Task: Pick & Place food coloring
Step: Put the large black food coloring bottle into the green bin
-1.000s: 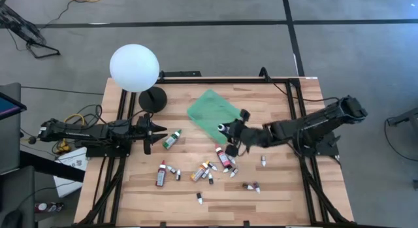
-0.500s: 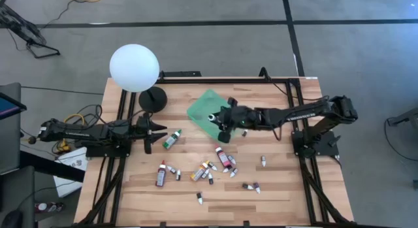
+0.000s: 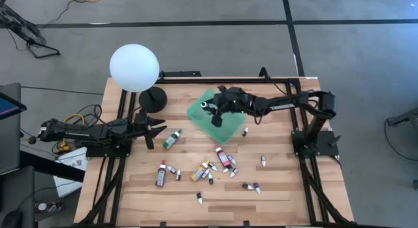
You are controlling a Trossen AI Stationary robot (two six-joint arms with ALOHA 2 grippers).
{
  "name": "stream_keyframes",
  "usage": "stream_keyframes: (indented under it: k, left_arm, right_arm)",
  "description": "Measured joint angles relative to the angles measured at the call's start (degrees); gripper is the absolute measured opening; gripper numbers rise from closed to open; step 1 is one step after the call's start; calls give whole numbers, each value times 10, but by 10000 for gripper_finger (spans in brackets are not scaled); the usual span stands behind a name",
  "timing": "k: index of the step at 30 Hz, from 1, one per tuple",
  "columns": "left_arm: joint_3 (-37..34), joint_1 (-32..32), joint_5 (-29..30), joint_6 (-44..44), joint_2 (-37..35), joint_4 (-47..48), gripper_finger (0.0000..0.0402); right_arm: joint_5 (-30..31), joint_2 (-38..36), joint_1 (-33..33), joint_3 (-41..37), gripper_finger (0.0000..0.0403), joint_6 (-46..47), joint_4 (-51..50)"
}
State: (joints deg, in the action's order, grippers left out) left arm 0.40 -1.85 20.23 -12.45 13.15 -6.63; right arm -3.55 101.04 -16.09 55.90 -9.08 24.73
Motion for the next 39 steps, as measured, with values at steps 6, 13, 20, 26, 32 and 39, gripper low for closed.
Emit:
stream_keyframes:
  k: [6, 13, 20, 26, 32, 39]
  left_arm:
    - [0, 0, -2, -1, 0, 0, 138]
    - [0, 0, 13, 5, 0, 3, 138]
    - [0, 0, 41, 13, 0, 11, 138]
    - [0, 0, 39, 15, 0, 11, 138]
    - [0, 0, 45, 28, 0, 12, 138]
    - [0, 0, 29, 21, 0, 12, 138]
  right_arm:
    - [-1, 40, -13, 1, 118, 13, 68]
    - [3, 56, -13, 0, 118, 21, 89]
    - [4, 58, -13, 0, 118, 22, 94]
    - [4, 58, -13, 0, 118, 26, 92]
    - [4, 58, -13, 0, 118, 36, 92]
    - [30, 58, -13, 0, 118, 69, 97]
